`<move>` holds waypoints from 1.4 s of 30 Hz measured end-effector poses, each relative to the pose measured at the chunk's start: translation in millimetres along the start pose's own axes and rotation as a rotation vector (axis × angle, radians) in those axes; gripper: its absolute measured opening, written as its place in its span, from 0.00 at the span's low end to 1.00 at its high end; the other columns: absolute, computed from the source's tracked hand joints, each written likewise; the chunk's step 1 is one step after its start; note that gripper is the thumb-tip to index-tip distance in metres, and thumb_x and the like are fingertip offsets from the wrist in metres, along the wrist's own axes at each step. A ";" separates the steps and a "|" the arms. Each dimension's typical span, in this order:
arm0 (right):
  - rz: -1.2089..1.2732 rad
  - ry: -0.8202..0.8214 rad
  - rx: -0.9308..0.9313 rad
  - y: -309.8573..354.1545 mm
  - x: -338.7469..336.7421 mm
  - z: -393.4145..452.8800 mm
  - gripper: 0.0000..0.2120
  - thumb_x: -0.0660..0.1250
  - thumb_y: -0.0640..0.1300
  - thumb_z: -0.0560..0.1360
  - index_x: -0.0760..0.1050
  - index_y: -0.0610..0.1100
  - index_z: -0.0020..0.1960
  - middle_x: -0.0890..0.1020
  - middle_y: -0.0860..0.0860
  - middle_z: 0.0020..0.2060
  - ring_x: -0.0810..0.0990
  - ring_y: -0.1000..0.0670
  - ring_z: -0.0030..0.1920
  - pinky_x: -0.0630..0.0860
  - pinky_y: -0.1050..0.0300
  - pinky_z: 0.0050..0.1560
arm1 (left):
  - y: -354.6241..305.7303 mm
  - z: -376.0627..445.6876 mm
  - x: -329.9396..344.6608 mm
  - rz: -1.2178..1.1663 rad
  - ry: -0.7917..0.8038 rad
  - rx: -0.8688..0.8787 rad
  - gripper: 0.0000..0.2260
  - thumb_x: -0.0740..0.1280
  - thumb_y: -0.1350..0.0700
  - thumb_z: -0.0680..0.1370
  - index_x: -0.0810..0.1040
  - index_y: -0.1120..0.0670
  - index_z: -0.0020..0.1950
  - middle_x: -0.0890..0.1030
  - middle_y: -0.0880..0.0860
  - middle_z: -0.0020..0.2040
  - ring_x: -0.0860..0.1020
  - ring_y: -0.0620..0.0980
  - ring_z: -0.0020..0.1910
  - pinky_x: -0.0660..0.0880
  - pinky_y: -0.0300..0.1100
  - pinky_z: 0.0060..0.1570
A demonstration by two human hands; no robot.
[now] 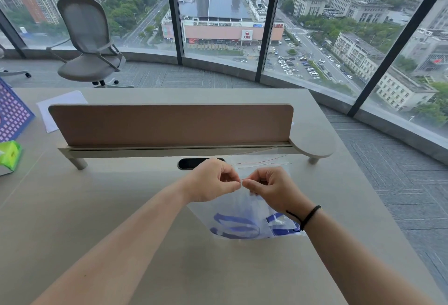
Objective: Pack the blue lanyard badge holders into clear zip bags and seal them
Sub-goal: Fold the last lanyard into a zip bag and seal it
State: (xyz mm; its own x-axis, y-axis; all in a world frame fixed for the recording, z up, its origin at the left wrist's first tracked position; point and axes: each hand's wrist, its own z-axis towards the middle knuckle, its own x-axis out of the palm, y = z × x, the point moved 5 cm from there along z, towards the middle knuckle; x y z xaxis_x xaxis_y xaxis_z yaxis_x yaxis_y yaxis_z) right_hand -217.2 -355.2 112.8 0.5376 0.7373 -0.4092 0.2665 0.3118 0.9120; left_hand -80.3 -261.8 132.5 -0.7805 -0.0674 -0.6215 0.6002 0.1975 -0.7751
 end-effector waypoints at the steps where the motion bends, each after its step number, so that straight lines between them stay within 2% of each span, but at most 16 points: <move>1: 0.005 0.000 -0.001 0.0 -0.3 -0.7 0.09 0.72 0.44 0.75 0.81 0.48 0.36 0.81 0.53 0.28 0.77 0.48 0.32 0.79 0.44 0.41 | -0.6 0.8 1.3 0.000 0.003 0.003 0.04 0.72 0.56 0.78 0.85 0.55 0.46 0.77 0.43 0.32 0.71 0.36 0.26 0.67 0.28 0.32; 3: 0.016 -0.005 0.002 -0.7 -2.0 -1.9 0.09 0.72 0.43 0.75 0.81 0.47 0.36 0.81 0.52 0.29 0.77 0.48 0.32 0.79 0.46 0.40 | -0.8 1.9 2.6 0.000 0.004 0.004 0.04 0.72 0.56 0.78 0.85 0.56 0.46 0.78 0.43 0.33 0.72 0.35 0.27 0.68 0.28 0.32; 7: 0.118 -0.070 0.056 -11.8 -19.6 -4.2 0.08 0.72 0.40 0.75 0.80 0.43 0.37 0.81 0.48 0.29 0.77 0.49 0.32 0.75 0.50 0.39 | 15.9 0.1 -7.2 0.037 -0.003 -0.047 0.03 0.72 0.56 0.77 0.84 0.53 0.44 0.83 0.48 0.38 0.76 0.39 0.33 0.75 0.36 0.39; 9: 0.174 -0.091 0.079 -20.0 -30.7 -6.4 0.07 0.71 0.39 0.75 0.81 0.39 0.38 0.81 0.45 0.30 0.77 0.48 0.33 0.75 0.51 0.41 | 29.6 -3.6 -14.9 0.040 0.001 -0.083 0.05 0.72 0.56 0.77 0.84 0.50 0.42 0.84 0.49 0.37 0.77 0.39 0.33 0.75 0.37 0.38; 12: 0.194 -0.088 0.104 -29.4 -34.5 -9.5 0.07 0.71 0.38 0.75 0.81 0.38 0.39 0.82 0.44 0.30 0.78 0.49 0.33 0.77 0.54 0.42 | 46.3 -8.7 -20.5 0.028 -0.007 -0.137 0.06 0.73 0.56 0.77 0.84 0.51 0.39 0.85 0.52 0.38 0.78 0.42 0.33 0.78 0.42 0.40; 17: 0.267 -0.069 0.170 -38.8 -27.8 -14.8 0.06 0.70 0.37 0.76 0.80 0.36 0.40 0.81 0.43 0.30 0.80 0.48 0.33 0.78 0.56 0.40 | 58.1 -15.0 -14.1 -0.008 0.034 -0.185 0.07 0.72 0.58 0.77 0.83 0.52 0.39 0.82 0.44 0.33 0.79 0.41 0.32 0.78 0.39 0.41; 21: 0.325 -0.043 0.212 -38.1 -27.4 -21.3 0.07 0.69 0.36 0.76 0.79 0.35 0.40 0.80 0.40 0.31 0.80 0.43 0.34 0.78 0.58 0.37 | 58.7 -14.9 -11.7 -0.057 0.047 -0.175 0.05 0.73 0.59 0.76 0.84 0.54 0.39 0.83 0.46 0.33 0.80 0.43 0.33 0.77 0.39 0.40; 25: 0.457 -0.043 0.246 -36.2 -33.1 -22.5 0.08 0.68 0.35 0.77 0.77 0.34 0.39 0.77 0.40 0.31 0.78 0.44 0.32 0.81 0.53 0.38 | 59.0 -11.1 -11.8 -0.168 -0.010 -0.158 0.05 0.75 0.58 0.75 0.85 0.56 0.40 0.84 0.46 0.33 0.80 0.43 0.33 0.75 0.34 0.38; 28: 0.622 -0.112 0.276 -40.0 -45.2 -21.1 0.08 0.65 0.36 0.78 0.75 0.34 0.41 0.75 0.42 0.30 0.77 0.47 0.30 0.82 0.50 0.38 | 72.5 -11.5 -3.3 -0.380 0.006 -0.218 0.04 0.78 0.58 0.72 0.85 0.56 0.41 0.86 0.53 0.39 0.82 0.46 0.41 0.78 0.39 0.49; 31: 0.787 -0.234 0.344 -54.0 -56.8 -17.3 0.07 0.63 0.38 0.80 0.75 0.37 0.44 0.80 0.42 0.34 0.78 0.48 0.31 0.82 0.48 0.38 | 85.9 -11.5 31.5 -0.657 0.060 -0.350 0.12 0.80 0.53 0.64 0.83 0.54 0.43 0.86 0.58 0.52 0.82 0.51 0.53 0.76 0.45 0.60; 34: 0.796 -0.370 0.436 -73.4 -64.3 -11.2 0.08 0.62 0.40 0.81 0.74 0.39 0.44 0.82 0.42 0.36 0.78 0.47 0.30 0.84 0.45 0.40 | 84.5 2.8 72.6 -0.724 0.072 -0.397 0.10 0.78 0.53 0.69 0.81 0.54 0.46 0.86 0.57 0.56 0.81 0.49 0.55 0.74 0.47 0.64; 35: 0.769 -0.400 0.458 -79.5 -68.2 -8.1 0.08 0.62 0.40 0.81 0.74 0.40 0.44 0.82 0.42 0.36 0.78 0.47 0.30 0.84 0.44 0.42 | 84.0 12.3 81.9 -0.746 0.021 -0.416 0.08 0.77 0.56 0.72 0.80 0.54 0.47 0.86 0.58 0.55 0.81 0.50 0.53 0.75 0.47 0.62; 37: 0.708 -0.436 0.491 -89.7 -78.2 0.6 0.07 0.62 0.41 0.81 0.74 0.40 0.46 0.82 0.41 0.37 0.78 0.46 0.29 0.83 0.45 0.43 | 86.1 33.2 94.2 -0.796 -0.131 -0.487 0.04 0.72 0.61 0.77 0.78 0.57 0.49 0.86 0.59 0.48 0.82 0.51 0.44 0.78 0.45 0.52; 39: 0.636 -0.463 0.511 -101.1 -90.9 13.9 0.06 0.62 0.42 0.81 0.74 0.40 0.47 0.82 0.42 0.38 0.78 0.45 0.30 0.83 0.47 0.42 | 88.5 53.6 101.5 -0.814 -0.264 -0.539 0.01 0.69 0.63 0.79 0.78 0.59 0.50 0.85 0.57 0.44 0.81 0.51 0.38 0.77 0.43 0.44; 42: 0.523 -0.530 0.509 -122.7 -110.0 39.4 0.06 0.65 0.42 0.80 0.76 0.41 0.48 0.81 0.43 0.37 0.77 0.46 0.31 0.81 0.51 0.41 | 95.1 81.2 109.7 -0.757 -0.385 -0.577 0.02 0.68 0.63 0.80 0.79 0.60 0.48 0.85 0.57 0.43 0.79 0.51 0.35 0.76 0.36 0.35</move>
State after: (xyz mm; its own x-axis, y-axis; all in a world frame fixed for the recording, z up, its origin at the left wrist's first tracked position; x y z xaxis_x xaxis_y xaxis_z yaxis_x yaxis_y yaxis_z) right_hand -277.5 -498.2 44.8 0.9544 0.2978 -0.0205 0.1388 -0.3819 0.9137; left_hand -94.6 -329.9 -18.6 -0.7492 -0.6591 -0.0654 -0.2812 0.4060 -0.8696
